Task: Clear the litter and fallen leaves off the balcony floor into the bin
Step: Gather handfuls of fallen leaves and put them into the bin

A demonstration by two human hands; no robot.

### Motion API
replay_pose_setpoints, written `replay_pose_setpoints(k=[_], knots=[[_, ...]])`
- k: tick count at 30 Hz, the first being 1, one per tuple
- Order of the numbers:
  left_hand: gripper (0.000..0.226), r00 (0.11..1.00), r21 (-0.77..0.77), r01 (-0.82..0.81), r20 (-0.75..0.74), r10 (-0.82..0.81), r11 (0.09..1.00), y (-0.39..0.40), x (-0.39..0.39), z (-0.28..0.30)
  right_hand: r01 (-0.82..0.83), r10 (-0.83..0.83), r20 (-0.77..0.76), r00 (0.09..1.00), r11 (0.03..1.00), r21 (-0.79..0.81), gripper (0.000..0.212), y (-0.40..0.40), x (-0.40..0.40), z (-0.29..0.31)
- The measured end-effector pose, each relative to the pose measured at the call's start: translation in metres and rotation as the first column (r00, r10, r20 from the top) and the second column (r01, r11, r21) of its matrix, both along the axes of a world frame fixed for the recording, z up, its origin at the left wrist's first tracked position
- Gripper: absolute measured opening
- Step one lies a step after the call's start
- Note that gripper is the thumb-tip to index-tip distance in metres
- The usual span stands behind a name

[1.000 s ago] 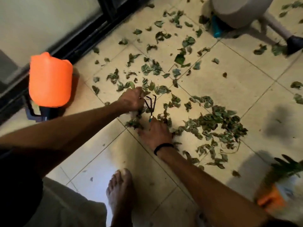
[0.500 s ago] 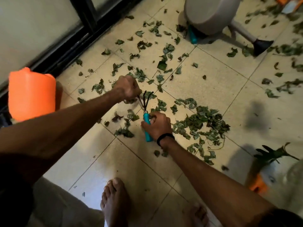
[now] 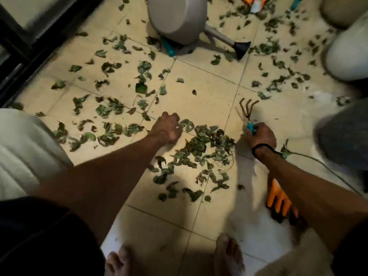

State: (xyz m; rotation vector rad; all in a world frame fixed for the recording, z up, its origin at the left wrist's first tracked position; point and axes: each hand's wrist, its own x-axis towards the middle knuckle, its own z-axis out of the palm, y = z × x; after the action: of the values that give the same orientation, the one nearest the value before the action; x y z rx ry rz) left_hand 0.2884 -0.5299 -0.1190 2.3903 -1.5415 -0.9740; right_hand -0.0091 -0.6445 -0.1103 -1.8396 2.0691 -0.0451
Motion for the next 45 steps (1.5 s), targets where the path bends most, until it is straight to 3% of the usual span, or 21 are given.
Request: replay_pose_setpoints(k=[3, 8, 11, 16, 19, 23, 28, 31, 34, 37, 43, 45], knots=[[0.049, 0.985, -0.059, -0.039, 0.165, 0.049, 0.997, 0.002, -0.012, -0.007, 0.077, -0.075, -0.057, 0.996, 0.996, 0.035, 0.037, 0.003, -0.024, -0.012], [0.047, 0.993, -0.047, -0.054, 0.105, 0.059, 0.997, -0.001, -0.019, -0.016, 0.096, -0.098, -0.043, 0.994, 0.995, -0.039, 0.037, 0.02, -0.024, -0.025], [0.044, 0.996, -0.056, -0.042, 0.081, 0.047, 0.998, -0.005, -0.021, -0.018, -0.007, 0.011, 0.035, 0.999, 0.994, -0.107, 0.038, 0.035, -0.003, -0.024], [0.05, 1.0, -0.023, 0.0, 0.026, 0.0, 1.0, -0.013, -0.027, -0.017, -0.088, 0.076, 0.084, 0.994, 0.986, 0.144, 0.079, 0.046, 0.031, -0.026], [0.058, 0.999, -0.027, 0.005, -0.046, -0.007, 1.0, -0.016, -0.036, -0.016, -0.161, 0.131, 0.166, 0.977, 0.969, 0.187, 0.101, 0.044, 0.053, -0.023], [0.065, 0.977, 0.003, 0.009, -0.215, -0.008, 1.0, -0.017, -0.05, -0.014, -0.348, 0.328, 0.118, 0.937, 0.908, 0.232, 0.121, 0.042, 0.079, -0.022], [0.047, 0.946, 0.039, 0.031, -0.322, -0.017, 0.999, -0.024, -0.057, -0.002, -0.463, 0.45, 0.111, 0.886, 0.864, 0.199, 0.095, 0.044, 0.1, -0.024], [0.039, 0.91, 0.069, -0.125, -0.389, 0.142, 0.99, -0.028, -0.058, -0.006, -0.464, 0.453, 0.104, 0.886, 0.87, 0.168, 0.062, 0.048, 0.108, -0.023], [0.035, 0.771, 0.12, -0.349, -0.527, 0.358, 0.929, -0.029, -0.057, -0.01, -0.456, 0.442, 0.121, 0.889, 0.881, 0.127, 0.042, 0.052, 0.112, -0.023], [0.029, 0.622, 0.167, -0.485, -0.624, 0.473, 0.858, -0.027, -0.053, -0.007, -0.424, 0.408, 0.149, 0.901, 0.901, 0.093, 0.026, 0.051, 0.112, -0.021], [0.018, 0.576, 0.096, -0.645, -0.591, 0.565, 0.758, -0.024, -0.034, -0.013, -0.286, 0.228, 0.292, 0.929, 0.942, 0.175, 0.02, 0.034, 0.118, 0.012], [0.032, 0.44, 0.23, -0.629, -0.682, 0.584, 0.742, -0.023, -0.033, -0.003, -0.332, 0.25, 0.334, 0.909, 0.918, 0.216, 0.017, 0.032, 0.127, 0.03]])
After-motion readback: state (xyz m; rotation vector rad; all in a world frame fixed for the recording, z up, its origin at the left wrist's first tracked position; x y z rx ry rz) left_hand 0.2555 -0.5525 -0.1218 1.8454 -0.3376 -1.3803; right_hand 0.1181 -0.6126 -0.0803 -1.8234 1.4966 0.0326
